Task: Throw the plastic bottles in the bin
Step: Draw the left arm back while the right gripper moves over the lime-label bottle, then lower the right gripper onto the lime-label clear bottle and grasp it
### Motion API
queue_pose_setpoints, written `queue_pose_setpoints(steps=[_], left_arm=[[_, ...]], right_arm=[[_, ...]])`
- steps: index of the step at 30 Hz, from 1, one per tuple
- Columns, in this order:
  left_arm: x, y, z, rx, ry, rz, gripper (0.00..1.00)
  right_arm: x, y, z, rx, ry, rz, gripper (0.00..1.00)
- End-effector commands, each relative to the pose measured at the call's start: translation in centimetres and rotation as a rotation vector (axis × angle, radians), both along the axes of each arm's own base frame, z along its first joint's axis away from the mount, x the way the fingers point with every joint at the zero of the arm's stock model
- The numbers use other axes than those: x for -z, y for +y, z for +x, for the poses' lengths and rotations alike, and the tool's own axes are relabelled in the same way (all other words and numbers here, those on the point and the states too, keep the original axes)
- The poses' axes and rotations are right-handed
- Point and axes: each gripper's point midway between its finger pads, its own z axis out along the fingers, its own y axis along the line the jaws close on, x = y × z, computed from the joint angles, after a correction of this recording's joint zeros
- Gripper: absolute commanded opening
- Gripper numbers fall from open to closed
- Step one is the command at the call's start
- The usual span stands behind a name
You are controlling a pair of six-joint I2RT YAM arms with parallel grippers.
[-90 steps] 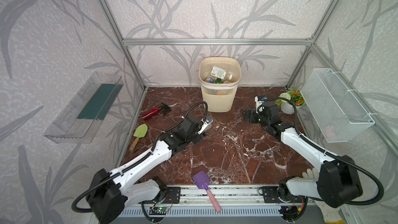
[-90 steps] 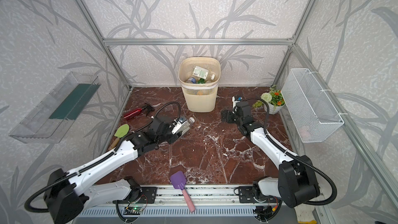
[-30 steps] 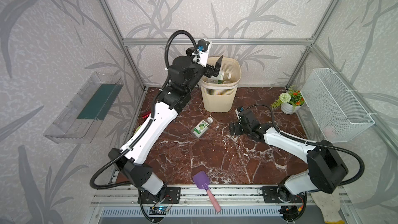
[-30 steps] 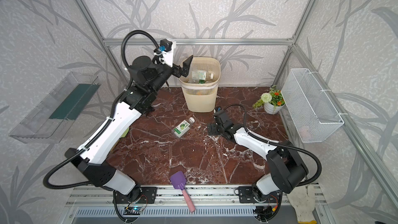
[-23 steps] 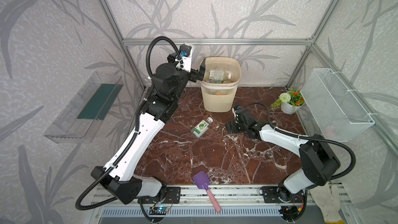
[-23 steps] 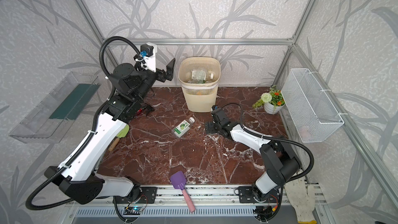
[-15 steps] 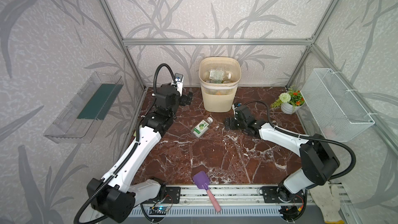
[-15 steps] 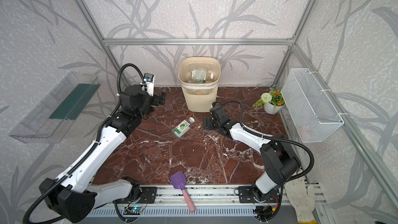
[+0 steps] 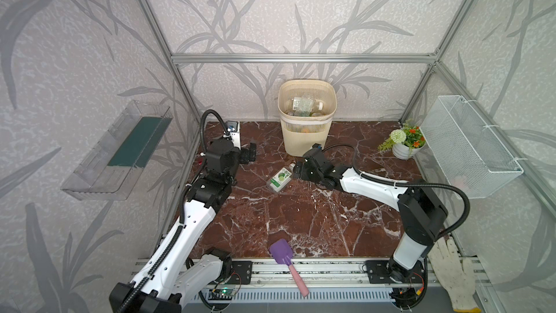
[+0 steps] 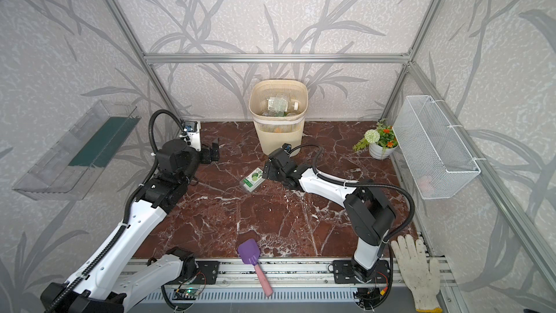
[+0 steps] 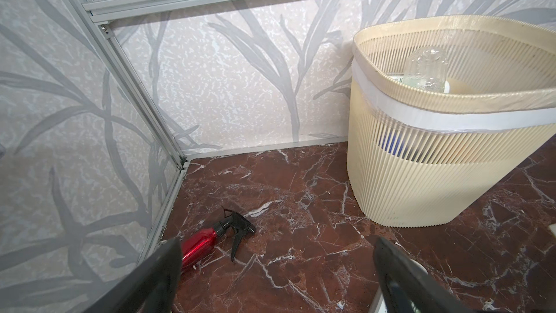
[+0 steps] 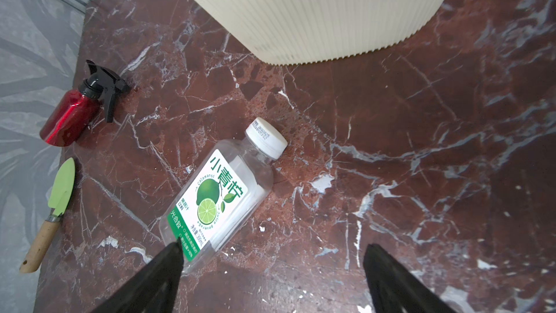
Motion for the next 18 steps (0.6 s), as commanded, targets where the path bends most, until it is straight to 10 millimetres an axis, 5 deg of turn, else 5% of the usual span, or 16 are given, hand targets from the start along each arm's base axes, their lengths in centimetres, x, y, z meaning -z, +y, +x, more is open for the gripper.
queue_pose_setpoints(steps=[1,18], left_arm=[[0.3,0.0,0.2,-0.007,0.001,-0.046,0.98],[-0.3,-0.2,-0.1,0.01,0.008,-0.076,0.97]], right_arm=[[0.1,0.9,0.0,0.039,0.068,-0.017,0.97],[3.9,6.1,0.4,0.085,0.276,-0.075,0.99]])
